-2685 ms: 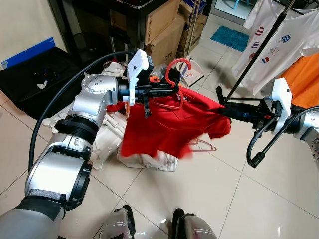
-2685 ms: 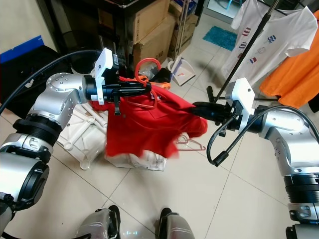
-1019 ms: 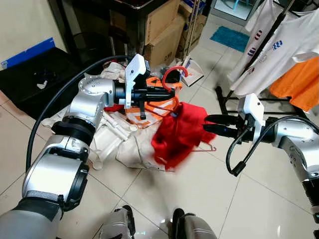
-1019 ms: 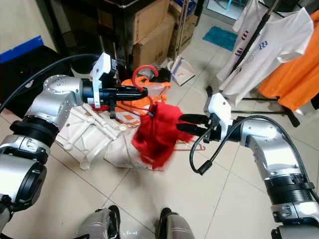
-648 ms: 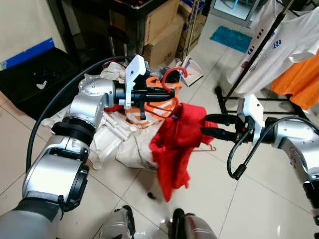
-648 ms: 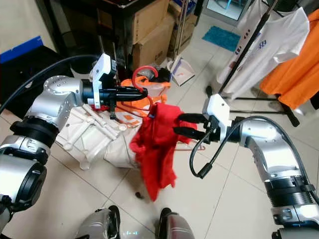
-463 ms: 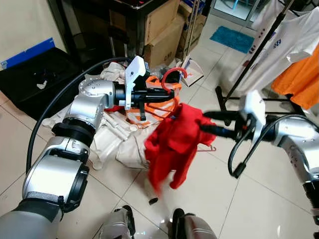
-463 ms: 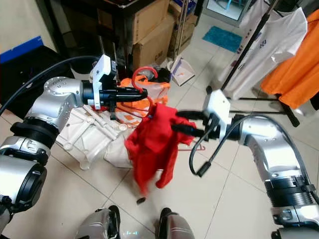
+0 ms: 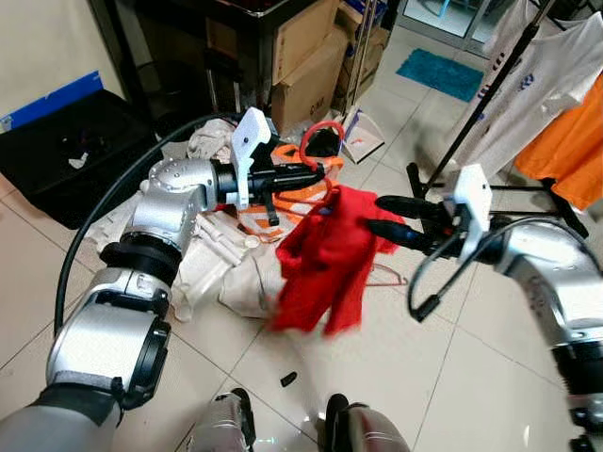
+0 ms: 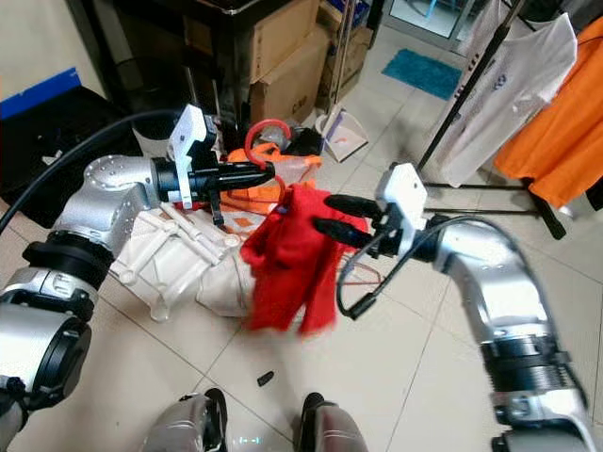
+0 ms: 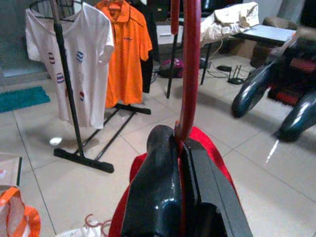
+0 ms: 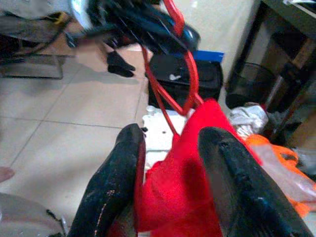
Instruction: Hang hanger
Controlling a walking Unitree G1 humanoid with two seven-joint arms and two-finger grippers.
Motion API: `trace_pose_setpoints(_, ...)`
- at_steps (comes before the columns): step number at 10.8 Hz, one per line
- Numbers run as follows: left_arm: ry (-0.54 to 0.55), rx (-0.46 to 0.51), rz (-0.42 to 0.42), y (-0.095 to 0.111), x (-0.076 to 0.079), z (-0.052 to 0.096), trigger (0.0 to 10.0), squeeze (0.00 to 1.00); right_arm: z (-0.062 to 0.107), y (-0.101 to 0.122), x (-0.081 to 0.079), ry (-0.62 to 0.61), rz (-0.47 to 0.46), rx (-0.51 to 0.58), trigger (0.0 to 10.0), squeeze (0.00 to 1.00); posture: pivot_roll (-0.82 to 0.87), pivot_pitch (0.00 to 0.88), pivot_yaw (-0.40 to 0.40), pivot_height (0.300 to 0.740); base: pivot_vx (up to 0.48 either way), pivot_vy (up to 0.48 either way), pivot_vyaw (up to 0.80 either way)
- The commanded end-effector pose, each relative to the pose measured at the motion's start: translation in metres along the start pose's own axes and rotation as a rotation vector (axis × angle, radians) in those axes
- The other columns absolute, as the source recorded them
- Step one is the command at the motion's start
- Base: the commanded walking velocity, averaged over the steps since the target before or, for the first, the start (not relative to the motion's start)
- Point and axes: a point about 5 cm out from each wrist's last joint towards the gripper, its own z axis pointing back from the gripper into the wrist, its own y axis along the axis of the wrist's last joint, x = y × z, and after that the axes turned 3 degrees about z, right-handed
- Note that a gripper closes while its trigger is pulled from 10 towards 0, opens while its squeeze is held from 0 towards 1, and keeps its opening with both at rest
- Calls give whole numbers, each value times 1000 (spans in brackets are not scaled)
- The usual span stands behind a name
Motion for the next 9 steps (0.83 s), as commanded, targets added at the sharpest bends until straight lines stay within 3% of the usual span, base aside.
trace_pose_setpoints(1, -6, 38, -19, 7, 2, -1, 0, 0, 1, -1, 3, -21, 20, -15, 10000, 0, -175, 169, -67, 740, 0, 0, 0)
trace_pose_setpoints(3, -5, 45, -26, 9, 2, 0, 0, 0, -5, 4, 10, -68, 54, 11, 10000, 0, -168, 168, -69, 740, 0, 0, 0)
trace_pose_setpoints(6, -53, 46, -49, 15, 7, 4, 0, 0, -2, 6, 25, -109, 166, -61, 10000, 0, -159, 155, -72, 740, 0, 0, 0)
trace_pose_setpoints(7, -54, 40, -55, 15, 7, 6, 0, 0, 5, 5, 29, -83, 173, -87, 10000, 1000, -153, 145, -75, 740, 0, 0, 0)
trace_pose_setpoints(9, -56, 28, -54, 13, 8, 9, 0, 0, 18, 2, 34, -40, 201, -141, 10000, 1000, -150, 143, -76, 740, 0, 0, 0)
